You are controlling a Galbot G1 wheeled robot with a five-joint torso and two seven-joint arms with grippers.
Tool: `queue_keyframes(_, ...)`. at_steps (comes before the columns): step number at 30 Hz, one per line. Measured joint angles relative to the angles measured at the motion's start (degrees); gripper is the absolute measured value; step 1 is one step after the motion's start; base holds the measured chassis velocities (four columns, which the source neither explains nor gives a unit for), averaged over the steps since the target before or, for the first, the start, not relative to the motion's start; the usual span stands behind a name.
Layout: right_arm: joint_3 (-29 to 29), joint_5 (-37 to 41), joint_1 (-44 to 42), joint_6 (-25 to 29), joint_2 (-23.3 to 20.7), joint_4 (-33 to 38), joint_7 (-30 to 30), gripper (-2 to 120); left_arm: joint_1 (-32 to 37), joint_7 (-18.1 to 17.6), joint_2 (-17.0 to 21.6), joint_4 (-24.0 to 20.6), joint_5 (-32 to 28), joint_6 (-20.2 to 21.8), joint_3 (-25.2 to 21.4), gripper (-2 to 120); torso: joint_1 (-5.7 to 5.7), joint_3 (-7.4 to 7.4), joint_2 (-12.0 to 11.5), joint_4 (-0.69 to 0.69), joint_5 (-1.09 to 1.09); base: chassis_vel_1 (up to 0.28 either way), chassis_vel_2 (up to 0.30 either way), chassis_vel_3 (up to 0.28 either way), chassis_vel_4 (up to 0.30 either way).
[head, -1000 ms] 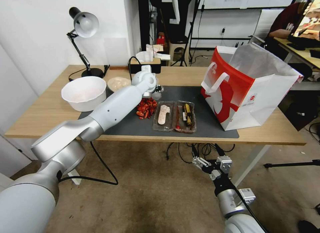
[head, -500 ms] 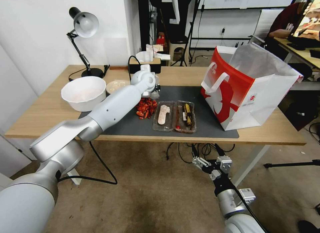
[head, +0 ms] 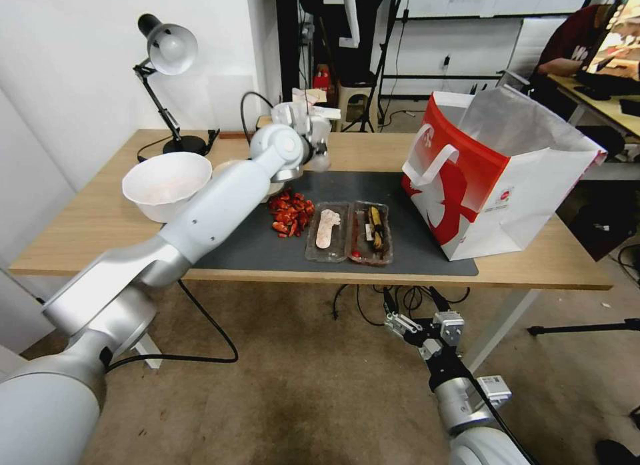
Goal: Pick up the trash from the table and place it into the takeout bag.
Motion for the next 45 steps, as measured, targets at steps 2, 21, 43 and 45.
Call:
queue_keyframes(2, 0.0, 0.0, 0.0, 0.0, 0.0, 0.0, 0.0, 100, -0.24, 2.11, 1.08, -2.03, 1.05, -1.04, -0.12, 1, 0.0, 0.0, 0.0, 0.0, 0.0, 0.0, 0.0, 0.0, 0.0)
queue_keyframes(21, 0.0, 0.0, 0.0, 0.0, 0.0, 0.0, 0.0, 100, -9.68, 30.52, 3.66, -12.38, 15.4, -11.97, 5.91, 1, 0.0, 0.0, 0.0, 0.01, 0.0, 0.0, 0.0, 0.0, 0.0)
queue_keyframes(43, 0.0, 0.0, 0.0, 0.0, 0.0, 0.0, 0.0, 100, -23.83, 33.14, -10.39, 6.29, 29.81, -0.04, 26.57, 1, 0.0, 0.01, 0.0, -0.01, 0.01, 0.0, 0.0, 0.0, 0.0)
queue_keyframes(45, 0.0, 0.0, 0.0, 0.0, 0.0, 0.0, 0.0, 100, -23.83, 33.13, -10.59, 6.83, 29.82, -0.15, 26.87, 1, 0.01, 0.01, 0.0, -0.01, 0.01, 0.0, 0.0, 0.0, 0.0)
